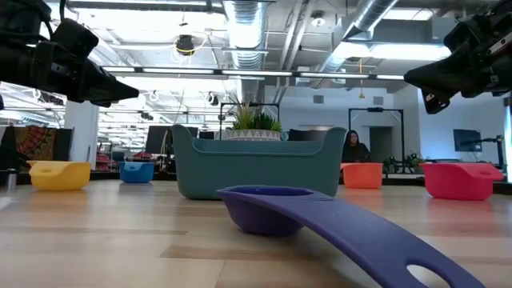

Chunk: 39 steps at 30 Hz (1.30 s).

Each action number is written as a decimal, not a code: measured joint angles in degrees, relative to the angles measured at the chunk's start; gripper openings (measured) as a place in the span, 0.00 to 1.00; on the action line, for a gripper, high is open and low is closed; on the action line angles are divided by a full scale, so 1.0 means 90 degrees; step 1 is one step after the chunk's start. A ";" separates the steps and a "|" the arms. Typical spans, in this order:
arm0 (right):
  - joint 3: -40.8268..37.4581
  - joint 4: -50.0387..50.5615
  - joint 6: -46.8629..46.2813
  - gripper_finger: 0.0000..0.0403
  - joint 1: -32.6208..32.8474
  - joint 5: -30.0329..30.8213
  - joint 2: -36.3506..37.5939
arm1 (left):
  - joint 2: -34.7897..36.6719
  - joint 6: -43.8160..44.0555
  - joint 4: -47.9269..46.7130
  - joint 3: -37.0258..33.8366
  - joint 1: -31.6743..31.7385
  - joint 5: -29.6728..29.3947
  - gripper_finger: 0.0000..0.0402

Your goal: Nest measuring cups in basket

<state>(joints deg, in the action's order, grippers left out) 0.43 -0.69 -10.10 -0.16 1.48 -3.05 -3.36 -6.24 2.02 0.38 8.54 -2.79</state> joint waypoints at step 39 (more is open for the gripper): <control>0.0000 0.0000 0.0000 0.14 -0.0001 0.0000 0.0000 | -0.0002 -0.0076 0.0005 0.0002 0.0002 0.0011 0.00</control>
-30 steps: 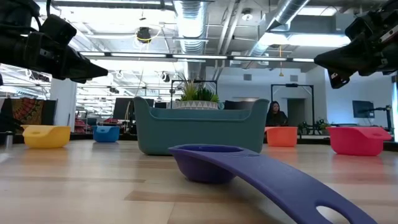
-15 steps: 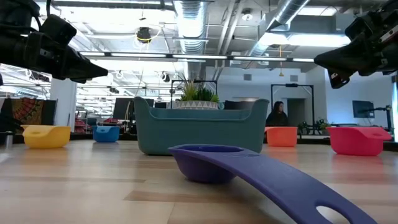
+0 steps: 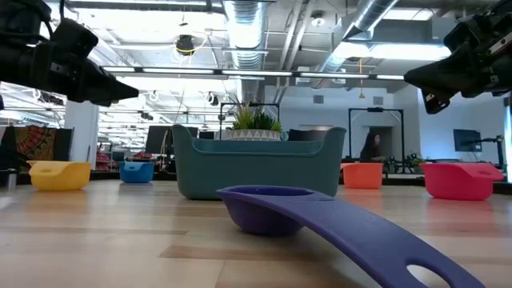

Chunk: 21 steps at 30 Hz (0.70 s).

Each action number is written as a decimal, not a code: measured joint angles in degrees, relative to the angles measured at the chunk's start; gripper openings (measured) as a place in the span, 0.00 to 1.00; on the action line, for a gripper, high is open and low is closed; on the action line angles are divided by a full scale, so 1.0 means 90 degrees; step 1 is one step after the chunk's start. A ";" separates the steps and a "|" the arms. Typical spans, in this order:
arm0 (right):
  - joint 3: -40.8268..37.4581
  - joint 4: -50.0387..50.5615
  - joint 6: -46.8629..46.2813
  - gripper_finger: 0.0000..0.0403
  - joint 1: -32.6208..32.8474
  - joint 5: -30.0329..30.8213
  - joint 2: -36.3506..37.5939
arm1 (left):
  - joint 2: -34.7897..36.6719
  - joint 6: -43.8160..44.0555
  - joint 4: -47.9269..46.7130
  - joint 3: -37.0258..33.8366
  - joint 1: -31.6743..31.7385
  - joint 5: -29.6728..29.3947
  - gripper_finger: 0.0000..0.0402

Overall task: Nest measuring cups in basket
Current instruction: Stack the red measuring cup on top of the orange measuring cup

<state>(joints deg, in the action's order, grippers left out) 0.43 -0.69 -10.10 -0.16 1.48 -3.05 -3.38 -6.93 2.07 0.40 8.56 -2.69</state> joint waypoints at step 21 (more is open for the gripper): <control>0.0000 -0.0580 -0.0724 0.14 0.0002 0.0017 0.0002 | 0.0000 0.7065 0.0209 0.0002 0.0000 -0.1232 0.00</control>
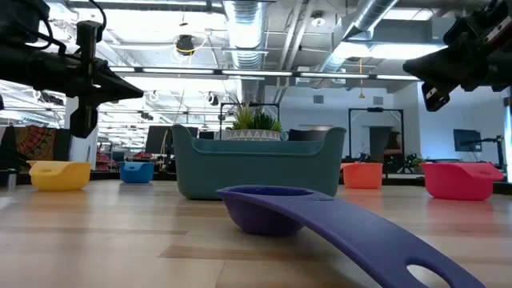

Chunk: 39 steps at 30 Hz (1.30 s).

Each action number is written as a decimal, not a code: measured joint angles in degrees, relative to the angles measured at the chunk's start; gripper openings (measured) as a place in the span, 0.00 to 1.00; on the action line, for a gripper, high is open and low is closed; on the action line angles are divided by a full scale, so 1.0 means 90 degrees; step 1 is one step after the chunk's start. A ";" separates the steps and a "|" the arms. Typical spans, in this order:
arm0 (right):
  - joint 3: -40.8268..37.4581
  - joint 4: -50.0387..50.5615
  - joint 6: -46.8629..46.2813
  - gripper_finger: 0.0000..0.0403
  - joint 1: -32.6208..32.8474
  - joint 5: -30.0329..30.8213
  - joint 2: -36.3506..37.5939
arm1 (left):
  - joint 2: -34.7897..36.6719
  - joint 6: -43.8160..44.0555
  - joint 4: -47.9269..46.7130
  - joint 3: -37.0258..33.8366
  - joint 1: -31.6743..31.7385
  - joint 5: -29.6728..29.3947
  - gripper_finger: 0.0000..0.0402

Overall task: Nest measuring cups in basket
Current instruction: Stack the red measuring cup on top of the orange measuring cup

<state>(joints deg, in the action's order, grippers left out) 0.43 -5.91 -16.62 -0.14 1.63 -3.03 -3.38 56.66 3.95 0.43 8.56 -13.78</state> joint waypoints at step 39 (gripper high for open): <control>0.0669 -0.0944 -0.2726 0.14 -0.1047 0.3652 -0.0002 | -0.0950 -0.1410 -0.0062 0.0971 0.0774 -0.2495 0.36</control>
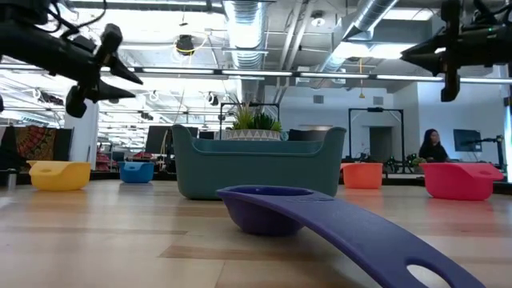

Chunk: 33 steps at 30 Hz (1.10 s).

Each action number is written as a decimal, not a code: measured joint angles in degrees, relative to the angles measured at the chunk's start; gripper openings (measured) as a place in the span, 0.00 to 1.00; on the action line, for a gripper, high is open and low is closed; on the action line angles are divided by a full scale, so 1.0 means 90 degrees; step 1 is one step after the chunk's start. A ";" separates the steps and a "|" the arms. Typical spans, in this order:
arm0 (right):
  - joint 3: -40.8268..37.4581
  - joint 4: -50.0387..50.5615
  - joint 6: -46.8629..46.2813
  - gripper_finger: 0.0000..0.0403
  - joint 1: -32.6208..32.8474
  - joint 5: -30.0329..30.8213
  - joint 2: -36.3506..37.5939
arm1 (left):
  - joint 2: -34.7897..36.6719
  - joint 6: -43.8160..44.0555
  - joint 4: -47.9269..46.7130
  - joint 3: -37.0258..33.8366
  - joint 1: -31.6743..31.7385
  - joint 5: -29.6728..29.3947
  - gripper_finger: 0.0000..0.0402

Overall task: Nest measuring cups in basket
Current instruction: Stack the red measuring cup on top of the orange measuring cup

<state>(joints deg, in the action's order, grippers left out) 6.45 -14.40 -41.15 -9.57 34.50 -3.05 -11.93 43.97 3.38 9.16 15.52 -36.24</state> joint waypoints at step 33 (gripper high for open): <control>0.0193 0.1198 -0.3216 0.30 -0.0372 -0.0085 -0.3062 | -0.6862 -0.2519 -0.1835 0.5610 0.1359 0.2692 0.45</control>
<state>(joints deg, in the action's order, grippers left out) 8.19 -3.63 -70.09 -12.92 33.73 -30.61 -73.68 21.29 -13.13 59.65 27.75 -12.01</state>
